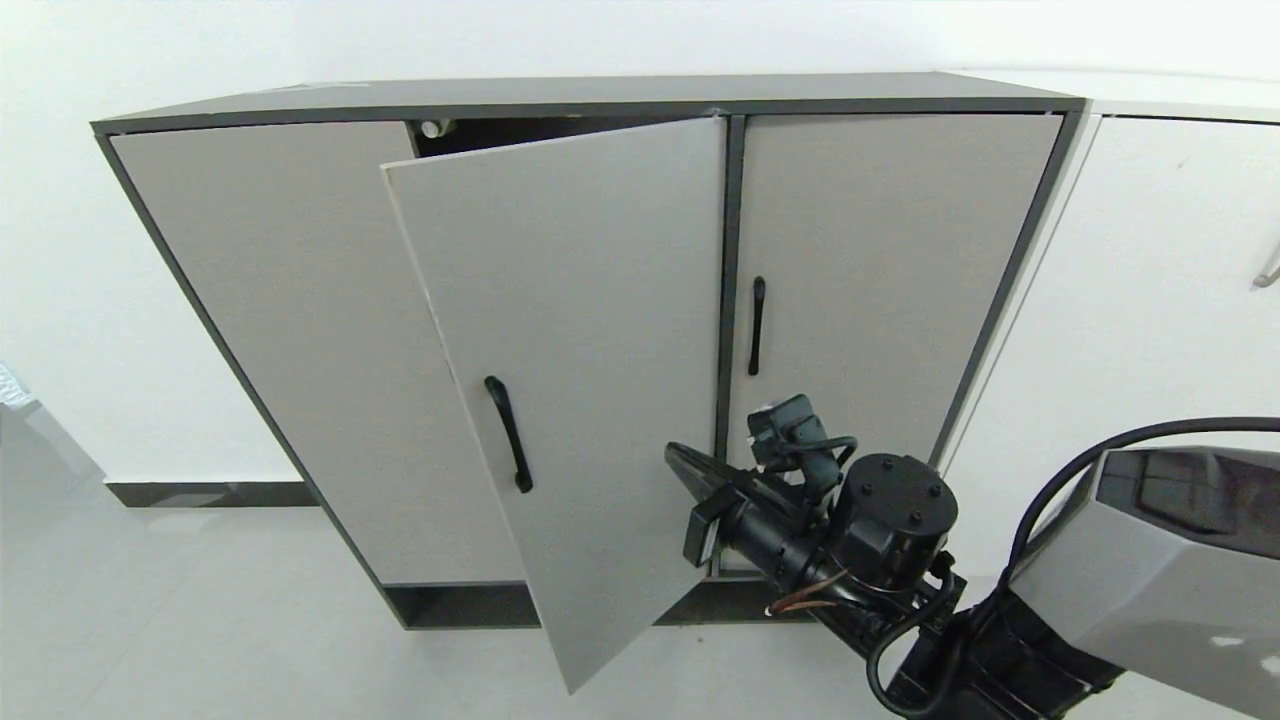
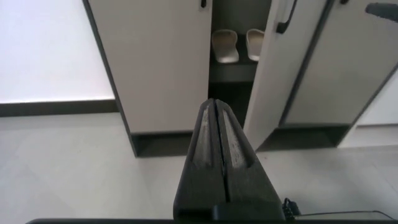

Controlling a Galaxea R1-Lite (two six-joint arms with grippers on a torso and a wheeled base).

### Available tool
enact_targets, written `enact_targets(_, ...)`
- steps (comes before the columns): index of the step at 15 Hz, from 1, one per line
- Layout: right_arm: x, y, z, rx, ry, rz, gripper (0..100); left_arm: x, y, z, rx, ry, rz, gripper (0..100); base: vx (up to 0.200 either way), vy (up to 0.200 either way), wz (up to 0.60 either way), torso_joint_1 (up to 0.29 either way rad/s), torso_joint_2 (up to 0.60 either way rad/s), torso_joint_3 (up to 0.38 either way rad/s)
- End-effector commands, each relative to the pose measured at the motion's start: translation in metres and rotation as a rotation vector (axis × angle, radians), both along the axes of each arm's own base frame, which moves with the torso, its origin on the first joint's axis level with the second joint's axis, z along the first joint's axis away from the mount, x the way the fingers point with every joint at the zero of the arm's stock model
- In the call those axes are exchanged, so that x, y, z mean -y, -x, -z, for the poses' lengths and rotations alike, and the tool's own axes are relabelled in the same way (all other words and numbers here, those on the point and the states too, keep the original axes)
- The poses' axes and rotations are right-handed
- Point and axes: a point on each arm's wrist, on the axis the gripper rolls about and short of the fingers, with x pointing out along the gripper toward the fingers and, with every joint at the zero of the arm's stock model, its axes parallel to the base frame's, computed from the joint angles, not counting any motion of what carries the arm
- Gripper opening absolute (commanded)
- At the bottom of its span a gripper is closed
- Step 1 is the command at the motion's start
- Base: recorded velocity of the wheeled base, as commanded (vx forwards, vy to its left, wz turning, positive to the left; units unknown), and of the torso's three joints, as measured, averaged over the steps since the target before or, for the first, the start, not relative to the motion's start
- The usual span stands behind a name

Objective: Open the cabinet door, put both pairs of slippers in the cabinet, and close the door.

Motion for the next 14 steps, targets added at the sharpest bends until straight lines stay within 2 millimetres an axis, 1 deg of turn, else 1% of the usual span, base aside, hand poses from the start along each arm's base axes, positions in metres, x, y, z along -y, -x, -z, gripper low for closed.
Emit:
enact_targets(1,-0.005,-0.004,-0.006,0.016,-0.016,0.001,0,0.0,0.0,0.0,-0.001,0.001,0.0,0,0.0,0.0,0.0,0.0,0.0,0.0)
enact_targets(4,-0.023,-0.022,-0.006,0.033,-0.009,0.027,0,0.0,0.0,0.0,-0.001,0.001,0.0,0,0.0,0.0,0.0,0.0,0.0,0.0)
enact_targets(8,-0.041,-0.041,-0.007,0.037,-0.001,0.068,0,0.0,0.0,0.0,-0.001,0.002,0.0,0,0.0,0.0,0.0,0.0,0.0,0.0)
enact_targets(10,-0.044,-0.056,-0.001,0.034,0.011,0.107,0,0.0,0.0,0.0,-0.001,0.005,-0.002,0,0.0,0.0,0.0,0.0,0.0,0.0)
enact_targets(11,-0.047,-0.07,0.003,0.038,0.017,0.17,0,0.0,0.0,0.0,-0.002,0.007,-0.003,0,0.0,0.0,0.0,0.0,0.0,0.0)
enact_targets(13,-0.046,-0.088,0.008,0.049,0.023,0.22,0,0.0,0.0,0.0,-0.001,0.008,-0.003,0,0.0,0.0,0.0,0.0,0.0,0.0)
enact_targets(14,-0.045,-0.091,0.009,0.045,0.028,0.226,0,0.0,0.0,0.0,-0.001,0.008,-0.003,0,0.0,0.0,0.0,0.0,0.0,0.0)
